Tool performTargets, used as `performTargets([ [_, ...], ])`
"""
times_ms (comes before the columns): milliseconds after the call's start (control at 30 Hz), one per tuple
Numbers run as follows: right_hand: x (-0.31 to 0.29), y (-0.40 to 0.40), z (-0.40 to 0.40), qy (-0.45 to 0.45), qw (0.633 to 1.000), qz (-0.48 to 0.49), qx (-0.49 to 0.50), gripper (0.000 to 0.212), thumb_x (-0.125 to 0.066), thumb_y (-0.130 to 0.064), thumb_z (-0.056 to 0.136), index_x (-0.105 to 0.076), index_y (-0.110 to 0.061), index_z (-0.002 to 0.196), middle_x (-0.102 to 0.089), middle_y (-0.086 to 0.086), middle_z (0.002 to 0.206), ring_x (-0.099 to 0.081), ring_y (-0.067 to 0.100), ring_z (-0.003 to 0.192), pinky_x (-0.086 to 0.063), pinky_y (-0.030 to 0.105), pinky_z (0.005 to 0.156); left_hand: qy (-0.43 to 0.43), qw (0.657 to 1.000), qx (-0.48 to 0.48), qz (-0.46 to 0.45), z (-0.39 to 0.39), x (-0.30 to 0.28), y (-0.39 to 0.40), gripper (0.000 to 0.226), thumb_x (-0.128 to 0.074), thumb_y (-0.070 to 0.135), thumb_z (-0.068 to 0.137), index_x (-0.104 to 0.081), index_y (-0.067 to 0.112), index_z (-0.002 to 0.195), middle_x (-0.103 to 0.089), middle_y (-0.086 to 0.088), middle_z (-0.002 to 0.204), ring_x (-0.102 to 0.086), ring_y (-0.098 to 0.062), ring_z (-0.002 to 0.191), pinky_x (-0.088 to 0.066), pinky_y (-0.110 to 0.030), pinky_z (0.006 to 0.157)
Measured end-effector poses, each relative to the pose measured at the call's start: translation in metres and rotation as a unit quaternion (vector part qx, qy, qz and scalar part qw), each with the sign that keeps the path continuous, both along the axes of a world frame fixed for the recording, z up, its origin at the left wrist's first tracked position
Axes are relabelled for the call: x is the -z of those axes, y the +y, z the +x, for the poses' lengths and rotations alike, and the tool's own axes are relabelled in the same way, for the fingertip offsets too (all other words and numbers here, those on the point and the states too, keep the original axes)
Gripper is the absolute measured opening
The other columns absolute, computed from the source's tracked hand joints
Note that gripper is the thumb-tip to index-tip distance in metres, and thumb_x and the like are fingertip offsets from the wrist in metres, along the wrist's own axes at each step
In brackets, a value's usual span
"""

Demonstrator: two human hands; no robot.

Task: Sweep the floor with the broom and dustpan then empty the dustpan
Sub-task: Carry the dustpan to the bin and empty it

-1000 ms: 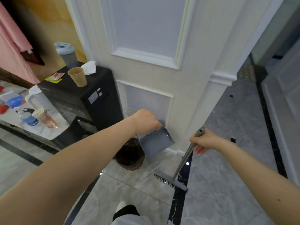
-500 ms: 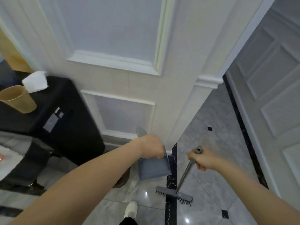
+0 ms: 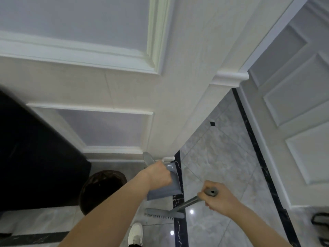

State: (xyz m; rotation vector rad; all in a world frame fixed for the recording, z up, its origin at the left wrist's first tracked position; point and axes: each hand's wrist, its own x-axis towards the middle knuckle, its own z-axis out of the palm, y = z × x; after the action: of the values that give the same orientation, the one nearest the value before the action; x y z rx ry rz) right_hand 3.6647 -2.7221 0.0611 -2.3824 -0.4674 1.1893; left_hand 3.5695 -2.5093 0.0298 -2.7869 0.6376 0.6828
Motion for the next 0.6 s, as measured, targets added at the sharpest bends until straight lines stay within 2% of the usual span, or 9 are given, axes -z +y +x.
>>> performTargets([
  [100,0.018,0.001,0.001,-0.036,0.999,0.014,-0.005,0.023,-0.068,-0.019,0.08,-0.06,0.001,0.075,-0.05,0.0,0.058,-0.047,0.009,0.054,-0.04,0.018,0.054,0.026,1.0,-0.003,-0.013,0.004,0.03,0.005,0.024,-0.055,-0.009,0.081,-0.066,0.008,0.093,-0.071,-0.008,0.088,-0.064,-0.027,0.081,-0.046,-0.038,0.078],
  [167,0.026,0.004,0.002,-0.053,0.998,0.023,-0.003,0.022,-0.068,-0.018,0.08,-0.061,0.001,0.073,-0.049,0.0,0.058,-0.045,0.007,0.054,-0.039,0.014,0.055,0.039,0.999,0.025,0.016,0.002,0.049,0.011,0.024,-0.062,-0.01,0.073,-0.068,0.011,0.083,-0.07,-0.005,0.075,-0.063,-0.025,0.073,-0.047,-0.047,0.087],
  [233,0.033,0.007,0.004,-0.053,0.998,0.024,0.002,0.019,-0.069,-0.018,0.08,-0.065,-0.002,0.07,-0.053,0.002,0.058,-0.047,0.004,0.053,-0.04,0.013,0.056,0.04,0.997,0.044,0.049,0.002,0.062,0.015,0.021,-0.069,-0.005,0.071,-0.068,0.015,0.077,-0.07,-0.002,0.07,-0.064,-0.024,0.07,-0.047,-0.049,0.089],
  [300,0.037,0.008,0.003,-0.053,0.998,0.026,0.008,0.016,-0.069,-0.018,0.08,-0.069,-0.007,0.069,-0.061,0.004,0.06,-0.051,0.003,0.053,-0.042,0.014,0.057,0.042,0.997,0.043,0.056,0.003,0.069,0.015,0.017,-0.07,-0.003,0.075,-0.067,0.013,0.078,-0.071,-0.004,0.075,-0.065,-0.025,0.076,-0.045,-0.048,0.089],
  [400,0.043,0.011,-0.004,-0.038,0.999,0.013,-0.017,0.012,-0.068,-0.02,0.082,-0.075,-0.015,0.074,-0.065,-0.007,0.059,-0.056,0.002,0.056,-0.045,0.013,0.057,0.04,0.998,0.024,0.045,0.006,0.079,0.013,0.016,-0.063,-0.006,0.08,-0.066,0.009,0.086,-0.071,-0.009,0.085,-0.064,-0.027,0.086,-0.042,-0.048,0.091],
  [500,0.047,0.011,-0.014,-0.014,1.0,0.008,-0.001,0.013,-0.066,-0.023,0.084,-0.074,-0.016,0.076,-0.066,-0.002,0.063,-0.058,0.012,0.055,-0.053,0.025,0.062,0.031,0.999,-0.026,0.01,0.009,0.088,0.013,0.021,-0.053,-0.008,0.085,-0.066,0.006,0.093,-0.071,-0.011,0.094,-0.062,-0.027,0.093,-0.039,-0.043,0.093],
  [600,0.053,0.011,-0.018,-0.011,0.999,0.013,0.028,0.014,-0.064,-0.029,0.085,-0.074,-0.022,0.078,-0.068,0.004,0.072,-0.064,0.023,0.069,-0.057,0.038,0.07,-0.017,0.998,-0.06,-0.004,0.011,0.092,0.016,0.023,-0.055,-0.004,0.085,-0.068,0.009,0.097,-0.072,-0.005,0.098,-0.061,-0.024,0.099,-0.04,-0.035,0.096],
])
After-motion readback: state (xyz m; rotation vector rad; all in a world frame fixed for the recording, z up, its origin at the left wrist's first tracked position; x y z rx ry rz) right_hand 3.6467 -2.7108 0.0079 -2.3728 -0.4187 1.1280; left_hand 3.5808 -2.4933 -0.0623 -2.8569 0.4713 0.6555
